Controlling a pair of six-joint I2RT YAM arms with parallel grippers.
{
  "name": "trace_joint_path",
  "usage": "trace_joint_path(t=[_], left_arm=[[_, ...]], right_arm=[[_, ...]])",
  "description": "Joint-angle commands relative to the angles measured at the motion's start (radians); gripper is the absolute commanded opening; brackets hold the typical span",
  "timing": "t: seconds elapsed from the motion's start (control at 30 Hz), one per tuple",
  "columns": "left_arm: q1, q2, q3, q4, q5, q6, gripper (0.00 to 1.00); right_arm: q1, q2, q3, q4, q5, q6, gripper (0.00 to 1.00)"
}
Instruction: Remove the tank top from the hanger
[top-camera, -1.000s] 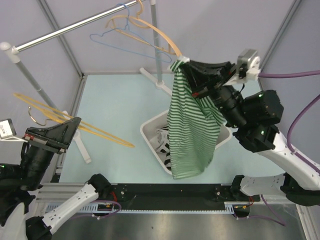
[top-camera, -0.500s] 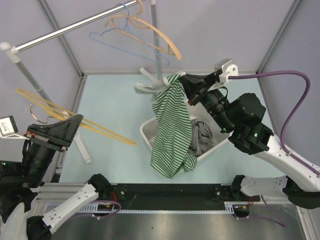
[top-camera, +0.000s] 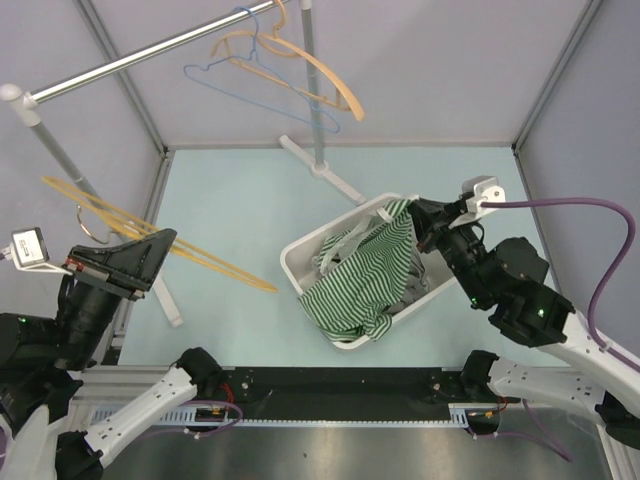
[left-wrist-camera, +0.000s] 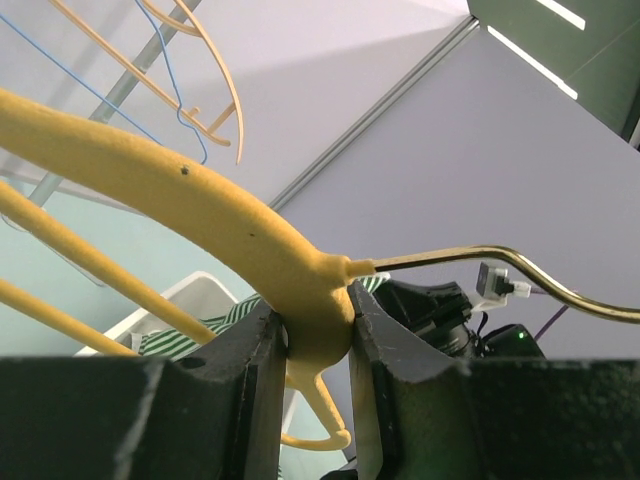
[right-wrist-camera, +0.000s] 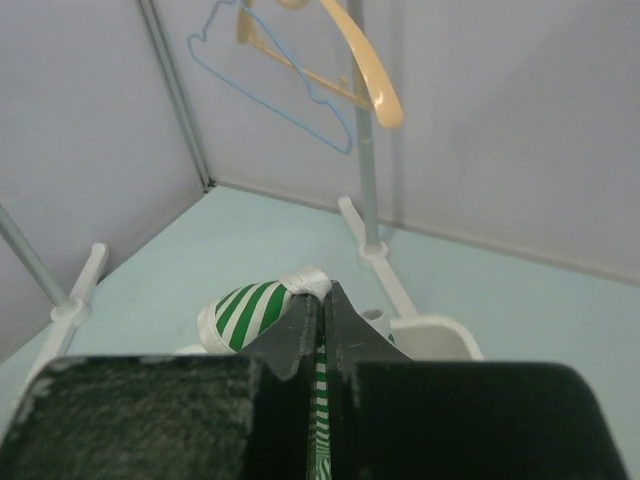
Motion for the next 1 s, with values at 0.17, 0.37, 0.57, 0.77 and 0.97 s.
trace_joint_path(t=[0.17, 0.37, 0.57, 0.77, 0.97], left_arm=[[0.004, 0.054, -0.023, 0.075, 0.023, 0.038, 0.0], [0.006, 0.063, -0.035, 0.081, 0.023, 0.041, 0.0], [0.004, 0.066, -0.049, 0.089, 0.02, 0.041, 0.0], [0.004, 0.086, -0.051, 0.096, 0.037, 0.042, 0.0], [0.004, 0.081, -0.064, 0.095, 0.035, 0.042, 0.0]], right_arm=[[-0.006, -0.196, -0.108, -0.208, 0.154, 0.221, 0.0], [-0.006, -0.113, -0.201, -0.312, -0.001, 0.407, 0.0], [-0.006, -0.032, -0.41, -0.242, -0.171, 0.631, 0.09], [-0.023, 0.066, -0.384, -0.32, -0.115, 0.719, 0.24], [-0.045, 0.123, -0.234, -0.496, -0.033, 0.598, 0.45]])
